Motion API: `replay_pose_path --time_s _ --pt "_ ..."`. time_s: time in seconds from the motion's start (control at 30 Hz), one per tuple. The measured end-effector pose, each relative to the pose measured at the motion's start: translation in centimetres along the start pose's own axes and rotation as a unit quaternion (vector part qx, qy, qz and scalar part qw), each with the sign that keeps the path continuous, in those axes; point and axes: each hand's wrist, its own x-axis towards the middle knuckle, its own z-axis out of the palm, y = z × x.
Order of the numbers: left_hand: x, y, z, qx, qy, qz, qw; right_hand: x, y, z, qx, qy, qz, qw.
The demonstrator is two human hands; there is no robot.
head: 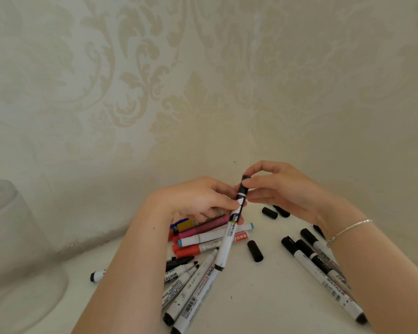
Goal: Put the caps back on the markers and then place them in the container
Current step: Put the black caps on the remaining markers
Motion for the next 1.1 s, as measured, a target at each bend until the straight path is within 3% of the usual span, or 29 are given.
replay_pose_path --time_s 0.27,0.8,1.1 --pt "1.1 0.0 -0.2 0.027 0.182 0.069 0.980 -0.1 -0.2 -0.6 0.085 0.033 -0.028 0.995" --pt "2.4 0.4 1.9 0.046 0.232 0.138 0.962 -0.4 -0.4 -1.3 0.049 0.060 -0.021 0.997" --pt "2.7 1.3 2.8 0.201 0.316 0.134 0.917 -0.4 -0.8 -1.2 0.056 0.097 -0.027 0.993"
